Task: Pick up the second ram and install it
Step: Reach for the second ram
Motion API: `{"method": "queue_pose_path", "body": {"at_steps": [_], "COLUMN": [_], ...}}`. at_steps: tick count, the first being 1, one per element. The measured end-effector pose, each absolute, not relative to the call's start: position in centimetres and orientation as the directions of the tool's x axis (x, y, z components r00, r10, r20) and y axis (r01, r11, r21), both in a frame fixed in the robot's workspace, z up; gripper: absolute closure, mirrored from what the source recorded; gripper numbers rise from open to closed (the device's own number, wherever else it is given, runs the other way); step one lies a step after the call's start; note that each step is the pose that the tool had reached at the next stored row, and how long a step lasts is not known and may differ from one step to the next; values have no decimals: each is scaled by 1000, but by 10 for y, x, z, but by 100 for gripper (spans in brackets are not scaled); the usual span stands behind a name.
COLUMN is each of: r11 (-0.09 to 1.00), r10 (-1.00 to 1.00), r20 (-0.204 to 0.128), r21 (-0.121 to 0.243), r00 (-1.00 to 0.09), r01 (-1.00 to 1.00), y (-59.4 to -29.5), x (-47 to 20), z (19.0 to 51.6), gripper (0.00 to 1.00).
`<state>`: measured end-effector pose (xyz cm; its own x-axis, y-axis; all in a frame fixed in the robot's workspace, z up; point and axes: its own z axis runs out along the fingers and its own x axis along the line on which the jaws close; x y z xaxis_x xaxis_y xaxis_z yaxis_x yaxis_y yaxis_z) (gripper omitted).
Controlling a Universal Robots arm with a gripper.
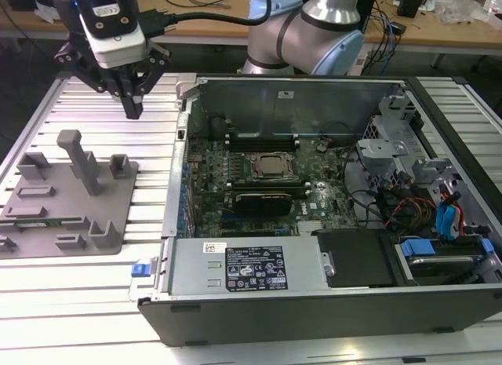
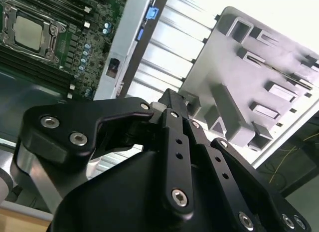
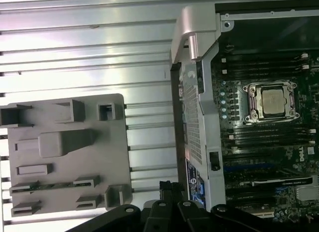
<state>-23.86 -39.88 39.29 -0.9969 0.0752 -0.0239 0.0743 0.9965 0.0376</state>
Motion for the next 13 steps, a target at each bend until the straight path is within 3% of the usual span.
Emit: {"method": "queue_pose_path", "body": {"at_steps": [13], "r11": [997], "r10": [75], "r20": [-24], "r21": [38], "r00": [-997], "r01": [74], "y": [-399], "x": [-298], "z": [391], "gripper": [92]}}
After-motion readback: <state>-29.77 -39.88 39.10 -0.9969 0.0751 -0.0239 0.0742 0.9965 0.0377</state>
